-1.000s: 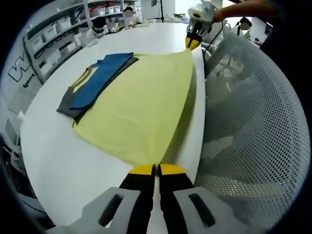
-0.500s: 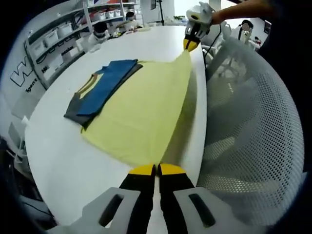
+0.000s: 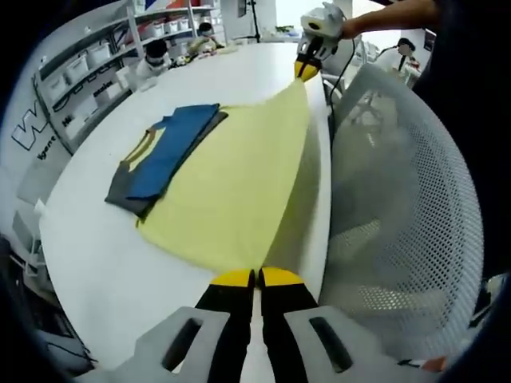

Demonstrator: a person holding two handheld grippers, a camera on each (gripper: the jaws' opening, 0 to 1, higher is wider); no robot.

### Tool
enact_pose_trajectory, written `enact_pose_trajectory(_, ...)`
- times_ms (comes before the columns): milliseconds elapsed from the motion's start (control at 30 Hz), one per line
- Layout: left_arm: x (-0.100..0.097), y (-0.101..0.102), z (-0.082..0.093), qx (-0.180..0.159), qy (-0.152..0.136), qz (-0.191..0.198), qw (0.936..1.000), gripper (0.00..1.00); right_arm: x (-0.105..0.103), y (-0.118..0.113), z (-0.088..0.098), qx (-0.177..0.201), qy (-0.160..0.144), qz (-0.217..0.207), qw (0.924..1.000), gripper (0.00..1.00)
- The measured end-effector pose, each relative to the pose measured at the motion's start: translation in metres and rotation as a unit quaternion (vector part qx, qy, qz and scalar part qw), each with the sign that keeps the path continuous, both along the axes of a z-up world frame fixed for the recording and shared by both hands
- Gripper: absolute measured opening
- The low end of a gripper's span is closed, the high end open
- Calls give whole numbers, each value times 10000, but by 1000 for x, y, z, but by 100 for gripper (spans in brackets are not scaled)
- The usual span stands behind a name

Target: Fold the garment on the visible template until the final outline fits inside the template.

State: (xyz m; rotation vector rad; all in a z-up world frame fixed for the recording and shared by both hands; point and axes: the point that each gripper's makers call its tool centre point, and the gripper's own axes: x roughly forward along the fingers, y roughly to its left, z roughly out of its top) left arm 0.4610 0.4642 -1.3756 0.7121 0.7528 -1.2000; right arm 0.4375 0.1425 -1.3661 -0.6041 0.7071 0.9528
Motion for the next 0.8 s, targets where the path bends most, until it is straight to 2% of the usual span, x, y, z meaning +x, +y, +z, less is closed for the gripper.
enact_pose_trajectory(133,-2,1,3,22,5,-36,10000,3,-4,2,0,-235,-29,258,9994,0)
enact_pose_trajectory(267,-4,2,5,35,-7,-53,10000,3,-6,4,1,-164,16,230,9996,0)
enact_pose_trajectory(333,-5,2,6,19,11,-45,10000,3,-9,3,1,-293,4,314,9991,0)
enact_pose_trajectory(567,-16,5,6,19,16,-75,10000,3,-19,6,9,-359,34,530,9979,0)
enact_pose_trajectory(800,-27,4,17,-3,5,-161,9999,3,-21,5,12,-517,-62,744,9959,0)
